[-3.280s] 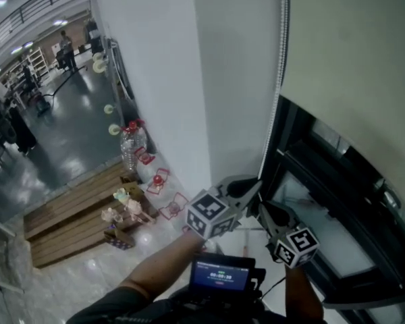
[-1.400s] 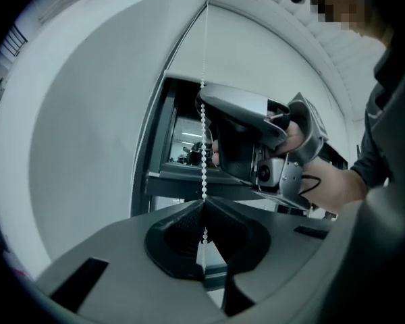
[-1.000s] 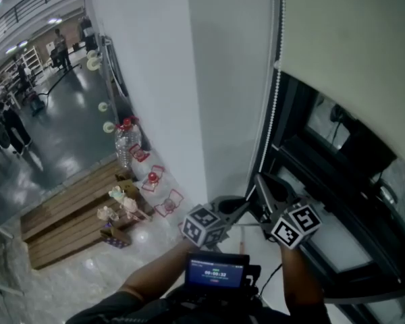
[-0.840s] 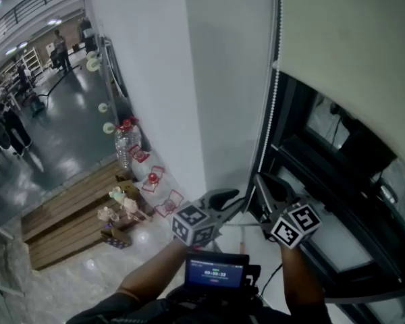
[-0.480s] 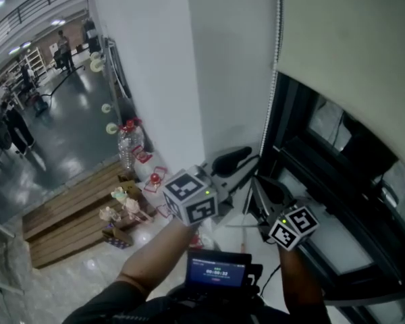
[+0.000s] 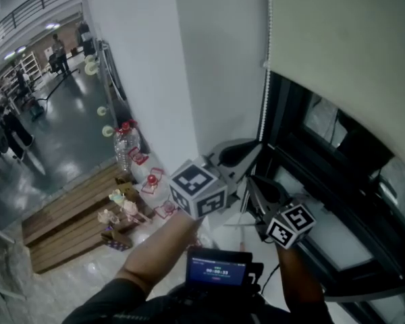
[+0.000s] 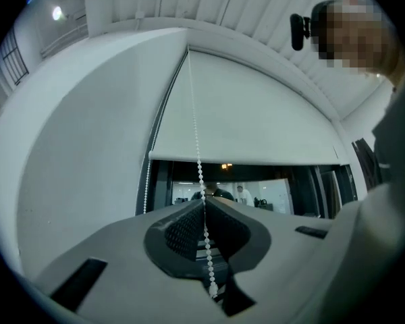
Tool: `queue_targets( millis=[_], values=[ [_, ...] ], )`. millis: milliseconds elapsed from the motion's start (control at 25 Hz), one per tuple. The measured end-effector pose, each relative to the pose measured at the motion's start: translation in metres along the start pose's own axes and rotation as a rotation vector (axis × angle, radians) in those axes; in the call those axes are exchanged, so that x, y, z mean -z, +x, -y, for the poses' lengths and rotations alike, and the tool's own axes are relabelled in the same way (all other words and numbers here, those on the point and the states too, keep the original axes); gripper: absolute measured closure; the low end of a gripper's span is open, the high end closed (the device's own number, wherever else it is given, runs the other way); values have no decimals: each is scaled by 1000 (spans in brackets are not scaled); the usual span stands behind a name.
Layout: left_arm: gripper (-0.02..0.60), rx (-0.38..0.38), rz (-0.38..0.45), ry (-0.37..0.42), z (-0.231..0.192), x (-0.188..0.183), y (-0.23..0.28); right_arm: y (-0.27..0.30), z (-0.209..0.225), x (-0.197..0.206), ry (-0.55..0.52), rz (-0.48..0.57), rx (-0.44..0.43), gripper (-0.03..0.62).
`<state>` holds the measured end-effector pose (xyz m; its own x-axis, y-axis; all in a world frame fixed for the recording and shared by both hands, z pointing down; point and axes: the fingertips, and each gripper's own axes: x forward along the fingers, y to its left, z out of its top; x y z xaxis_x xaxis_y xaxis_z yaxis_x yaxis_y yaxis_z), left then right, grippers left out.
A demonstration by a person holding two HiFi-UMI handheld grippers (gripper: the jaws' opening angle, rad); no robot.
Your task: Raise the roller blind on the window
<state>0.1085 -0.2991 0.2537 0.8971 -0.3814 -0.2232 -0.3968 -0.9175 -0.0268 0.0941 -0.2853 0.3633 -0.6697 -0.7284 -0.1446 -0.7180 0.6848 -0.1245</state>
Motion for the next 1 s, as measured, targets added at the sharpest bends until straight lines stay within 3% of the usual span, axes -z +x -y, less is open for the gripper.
queue_targets(
  millis=[400, 1000],
  values=[
    [574, -24, -47, -9, -2, 48, -13, -7, 8, 43, 43, -79, 28, 589],
    [574, -40, -89, 11, 6, 76, -15, -15, 15, 73, 91, -156, 74, 586]
  ],
)
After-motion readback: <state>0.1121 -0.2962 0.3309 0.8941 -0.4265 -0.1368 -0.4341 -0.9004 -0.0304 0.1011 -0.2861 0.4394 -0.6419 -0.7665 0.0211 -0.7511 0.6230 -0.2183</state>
